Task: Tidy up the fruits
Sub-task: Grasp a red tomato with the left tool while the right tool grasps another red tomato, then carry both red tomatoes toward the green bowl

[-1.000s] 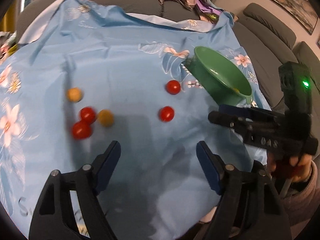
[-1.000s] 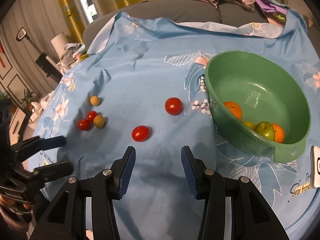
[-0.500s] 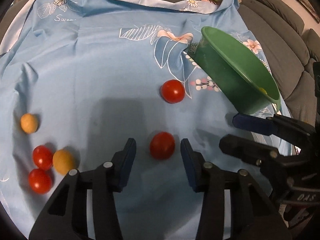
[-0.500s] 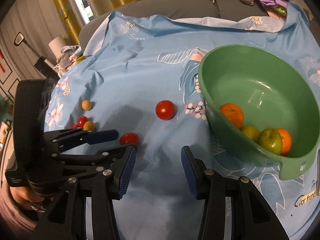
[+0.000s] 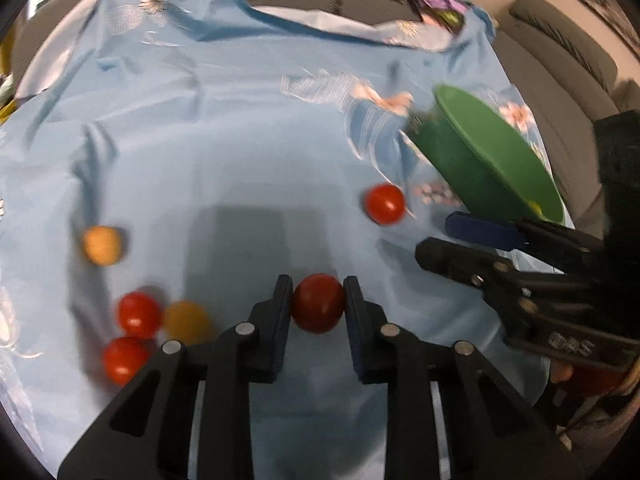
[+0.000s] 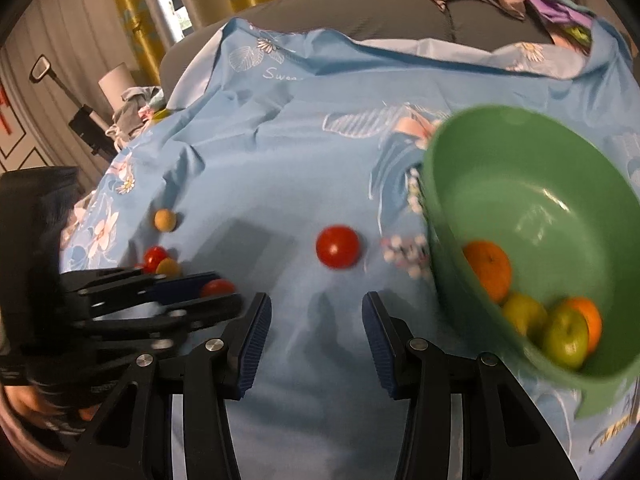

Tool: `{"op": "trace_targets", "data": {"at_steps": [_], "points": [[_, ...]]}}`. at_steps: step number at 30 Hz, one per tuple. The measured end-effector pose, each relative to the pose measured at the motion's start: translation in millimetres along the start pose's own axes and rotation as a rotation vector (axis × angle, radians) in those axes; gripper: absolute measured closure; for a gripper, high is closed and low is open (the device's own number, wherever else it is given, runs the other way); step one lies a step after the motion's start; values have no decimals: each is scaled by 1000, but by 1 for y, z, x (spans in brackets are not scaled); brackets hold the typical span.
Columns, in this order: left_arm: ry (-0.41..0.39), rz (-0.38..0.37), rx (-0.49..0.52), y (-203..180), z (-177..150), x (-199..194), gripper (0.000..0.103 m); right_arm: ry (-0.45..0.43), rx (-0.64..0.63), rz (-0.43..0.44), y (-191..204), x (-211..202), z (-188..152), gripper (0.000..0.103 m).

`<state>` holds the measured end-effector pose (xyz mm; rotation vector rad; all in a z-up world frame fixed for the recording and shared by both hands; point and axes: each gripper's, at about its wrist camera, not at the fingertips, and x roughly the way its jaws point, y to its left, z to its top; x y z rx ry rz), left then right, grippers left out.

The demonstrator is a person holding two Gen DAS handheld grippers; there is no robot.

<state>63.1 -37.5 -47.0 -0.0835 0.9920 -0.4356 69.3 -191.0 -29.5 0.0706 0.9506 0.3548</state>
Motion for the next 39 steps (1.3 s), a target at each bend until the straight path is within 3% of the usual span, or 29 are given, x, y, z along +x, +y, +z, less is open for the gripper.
{"op": "trace_targets", "data": {"at_steps": [11, 18, 21, 29, 39], "points": [[-48, 5, -57, 25, 6, -15, 77, 72, -60, -140, 12, 44, 28, 55], [-39, -2, -66, 29, 6, -13, 78, 111, -49, -152, 7, 59, 34, 56], [-37, -5, -69, 29, 6, -13, 78, 103, -70, -185, 10, 59, 33, 70], [-29, 1, -70, 27, 3, -14, 78, 80, -55, -172, 7, 49, 26, 72], [-20, 36, -68, 21, -9, -27, 77, 16, -78, -115, 26, 9, 8, 72]]}}
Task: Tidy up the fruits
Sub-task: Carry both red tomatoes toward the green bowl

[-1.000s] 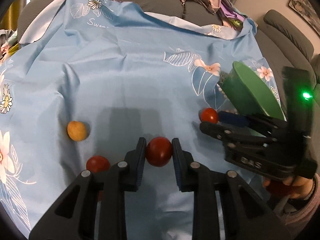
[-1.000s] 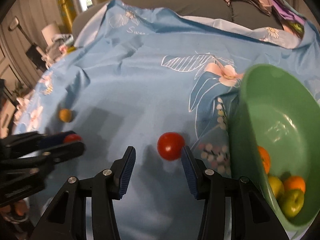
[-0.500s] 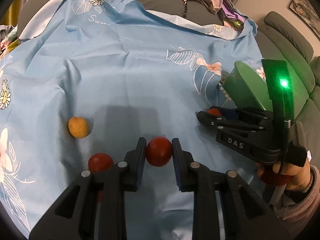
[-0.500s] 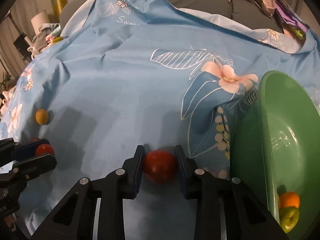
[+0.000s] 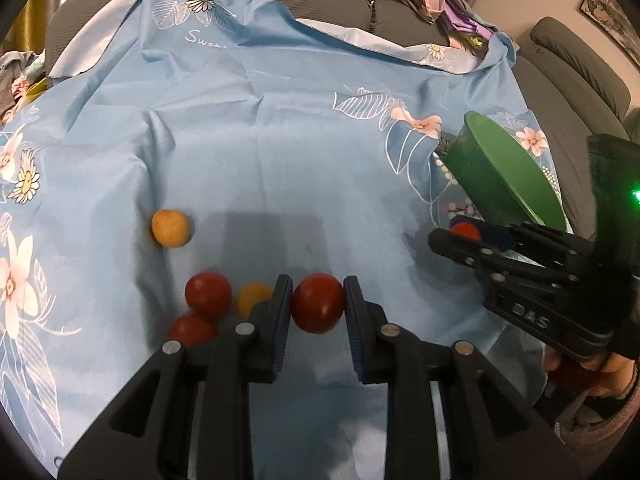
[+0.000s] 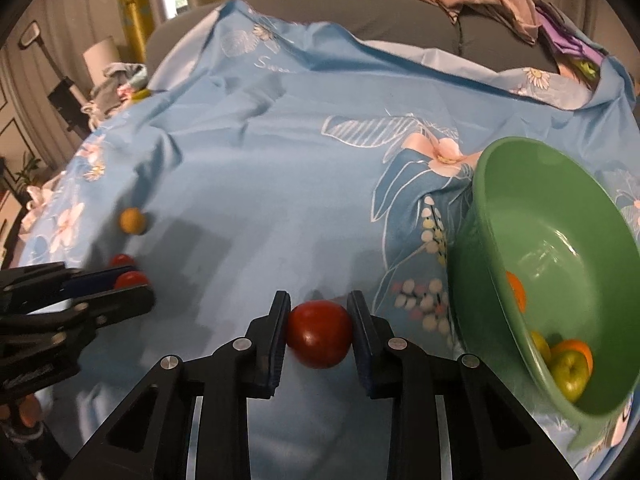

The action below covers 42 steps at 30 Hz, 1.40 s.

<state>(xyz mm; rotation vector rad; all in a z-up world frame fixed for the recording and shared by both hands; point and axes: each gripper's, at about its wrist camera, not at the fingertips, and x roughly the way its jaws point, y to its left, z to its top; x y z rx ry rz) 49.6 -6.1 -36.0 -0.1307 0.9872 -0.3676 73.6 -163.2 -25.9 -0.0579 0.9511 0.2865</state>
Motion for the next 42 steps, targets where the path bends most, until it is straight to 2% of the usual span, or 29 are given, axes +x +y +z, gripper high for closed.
{"op": "trace_targets", "data": {"at_steps": [10, 19, 42], "points": [[-14, 17, 8, -11, -14, -22, 77, -56, -19, 59, 18, -39, -16, 72], [-34, 23, 31, -26, -20, -37, 77, -111, -26, 71, 23, -64, -20, 72], [-82, 20, 156, -74, -5, -62, 77, -227, 15, 95, 6, -107, -24, 72]]}}
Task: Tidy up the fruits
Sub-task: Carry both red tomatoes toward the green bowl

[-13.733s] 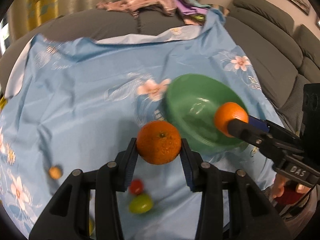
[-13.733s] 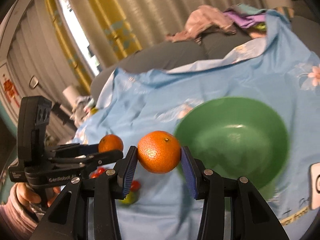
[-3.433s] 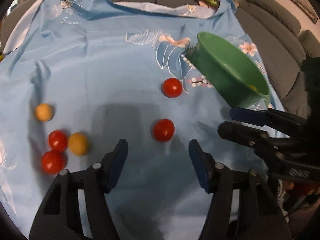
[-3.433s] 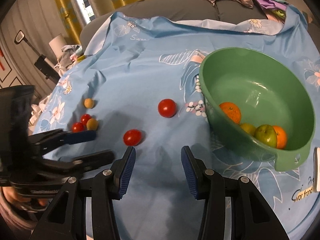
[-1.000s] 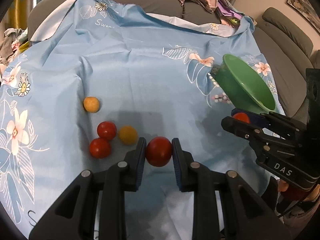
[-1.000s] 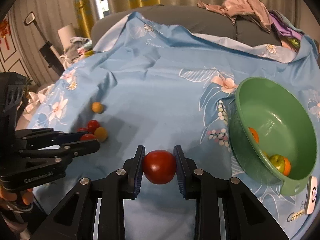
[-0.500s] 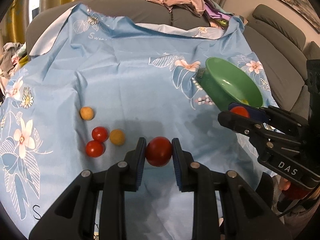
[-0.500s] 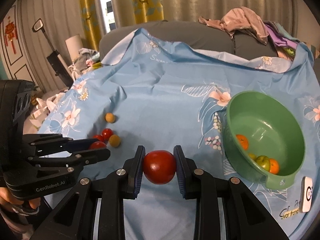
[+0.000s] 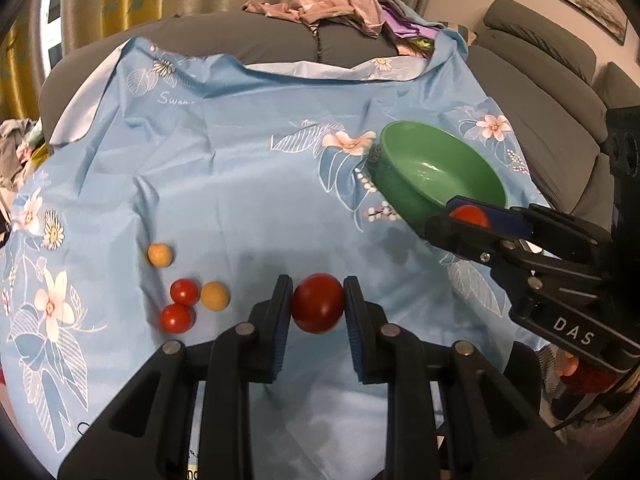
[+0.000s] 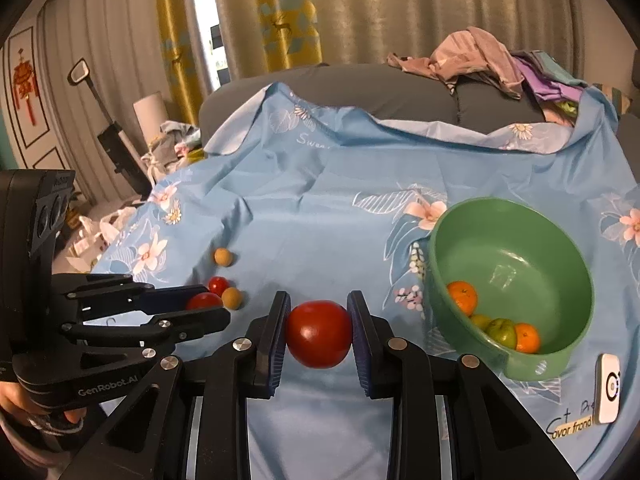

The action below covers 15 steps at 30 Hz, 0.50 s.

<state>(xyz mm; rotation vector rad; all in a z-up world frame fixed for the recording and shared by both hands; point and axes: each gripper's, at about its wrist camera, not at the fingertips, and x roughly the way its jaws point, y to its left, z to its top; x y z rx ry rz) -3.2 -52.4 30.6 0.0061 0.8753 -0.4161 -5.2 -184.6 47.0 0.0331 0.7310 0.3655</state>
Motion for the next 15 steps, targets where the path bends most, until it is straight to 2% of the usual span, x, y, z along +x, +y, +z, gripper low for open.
{"op": "trace_targets", "data": {"at_steps": [15], "points": [[-12, -35, 83, -35, 21, 0, 77, -47, 52, -20, -26, -16, 1, 72]]}}
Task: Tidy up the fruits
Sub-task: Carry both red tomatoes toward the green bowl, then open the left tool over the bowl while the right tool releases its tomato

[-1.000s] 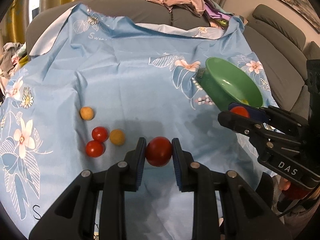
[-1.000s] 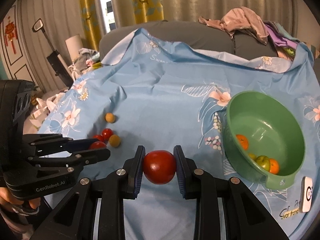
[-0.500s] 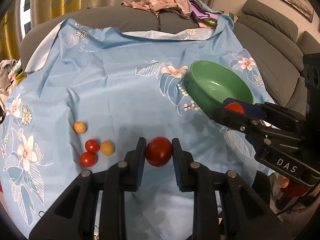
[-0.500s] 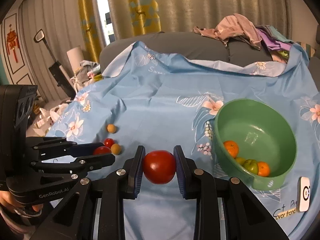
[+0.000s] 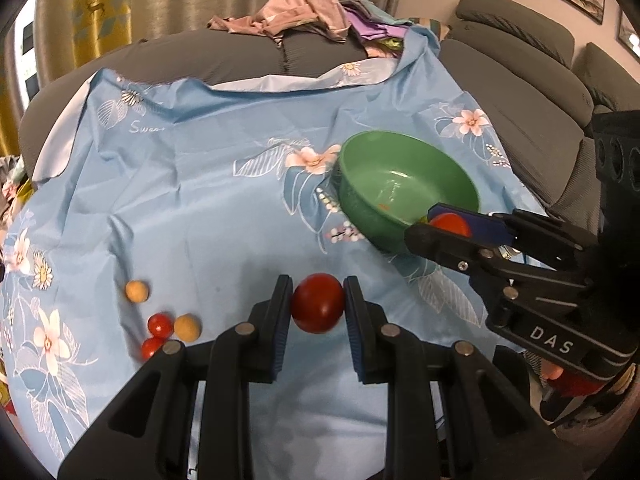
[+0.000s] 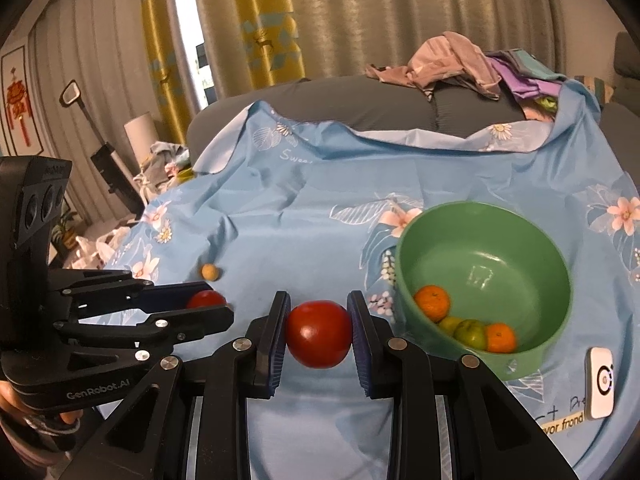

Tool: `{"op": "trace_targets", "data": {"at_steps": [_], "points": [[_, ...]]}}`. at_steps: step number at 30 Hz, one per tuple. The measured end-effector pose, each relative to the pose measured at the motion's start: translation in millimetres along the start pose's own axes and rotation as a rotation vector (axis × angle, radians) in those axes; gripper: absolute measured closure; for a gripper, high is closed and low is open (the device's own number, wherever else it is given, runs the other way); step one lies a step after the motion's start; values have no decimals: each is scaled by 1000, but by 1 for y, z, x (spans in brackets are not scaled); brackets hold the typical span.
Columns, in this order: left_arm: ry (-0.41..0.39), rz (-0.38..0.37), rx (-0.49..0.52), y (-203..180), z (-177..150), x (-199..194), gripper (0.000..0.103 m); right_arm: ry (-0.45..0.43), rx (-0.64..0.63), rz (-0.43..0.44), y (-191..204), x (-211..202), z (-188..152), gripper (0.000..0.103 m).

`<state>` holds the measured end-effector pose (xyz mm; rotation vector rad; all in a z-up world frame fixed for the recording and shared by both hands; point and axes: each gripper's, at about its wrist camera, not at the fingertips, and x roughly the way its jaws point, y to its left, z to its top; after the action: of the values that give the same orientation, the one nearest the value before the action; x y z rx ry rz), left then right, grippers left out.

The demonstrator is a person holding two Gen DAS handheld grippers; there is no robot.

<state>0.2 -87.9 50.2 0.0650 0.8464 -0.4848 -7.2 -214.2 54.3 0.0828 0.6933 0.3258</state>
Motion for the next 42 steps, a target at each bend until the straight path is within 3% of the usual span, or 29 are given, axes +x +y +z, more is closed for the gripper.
{"op": "trace_targets", "data": {"at_steps": [19, 42], "points": [[2, -67, 96, -40, 35, 27, 77, -32, 80, -64, -47, -10, 2, 72], [50, -126, 176, -77, 84, 103, 77, -28, 185, -148, -117, 7, 2, 72]]}}
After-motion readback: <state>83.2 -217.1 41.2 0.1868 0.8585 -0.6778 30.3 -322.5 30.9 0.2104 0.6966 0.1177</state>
